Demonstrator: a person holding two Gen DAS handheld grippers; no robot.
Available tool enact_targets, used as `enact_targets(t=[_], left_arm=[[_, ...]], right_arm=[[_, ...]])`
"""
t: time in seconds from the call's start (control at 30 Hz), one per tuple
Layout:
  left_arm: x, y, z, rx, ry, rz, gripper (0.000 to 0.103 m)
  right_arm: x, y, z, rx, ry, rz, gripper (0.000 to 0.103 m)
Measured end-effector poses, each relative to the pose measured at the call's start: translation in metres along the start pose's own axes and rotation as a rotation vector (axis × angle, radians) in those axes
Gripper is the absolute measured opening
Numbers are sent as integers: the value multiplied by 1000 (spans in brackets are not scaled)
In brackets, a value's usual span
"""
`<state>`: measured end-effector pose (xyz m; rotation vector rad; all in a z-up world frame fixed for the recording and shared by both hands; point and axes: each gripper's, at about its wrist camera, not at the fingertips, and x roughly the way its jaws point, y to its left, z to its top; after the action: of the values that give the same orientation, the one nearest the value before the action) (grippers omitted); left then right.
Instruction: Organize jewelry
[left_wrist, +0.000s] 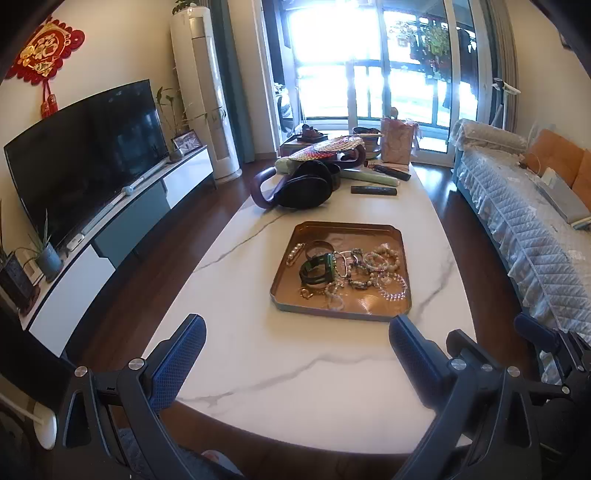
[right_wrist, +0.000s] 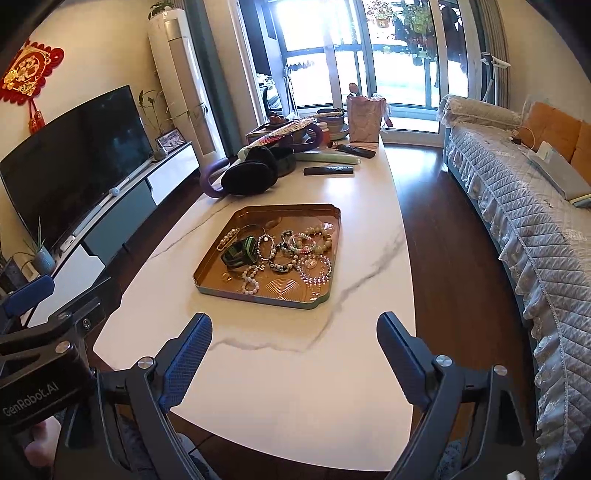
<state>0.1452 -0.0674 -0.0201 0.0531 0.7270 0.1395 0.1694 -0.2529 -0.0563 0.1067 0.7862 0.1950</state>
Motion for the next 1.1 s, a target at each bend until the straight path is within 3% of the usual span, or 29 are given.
enact_targets(t=[1.1], left_arm=[[4,2,-1,11,22,-45,99]], right_arm=[[2,2,-1,-9,2,-8,89]])
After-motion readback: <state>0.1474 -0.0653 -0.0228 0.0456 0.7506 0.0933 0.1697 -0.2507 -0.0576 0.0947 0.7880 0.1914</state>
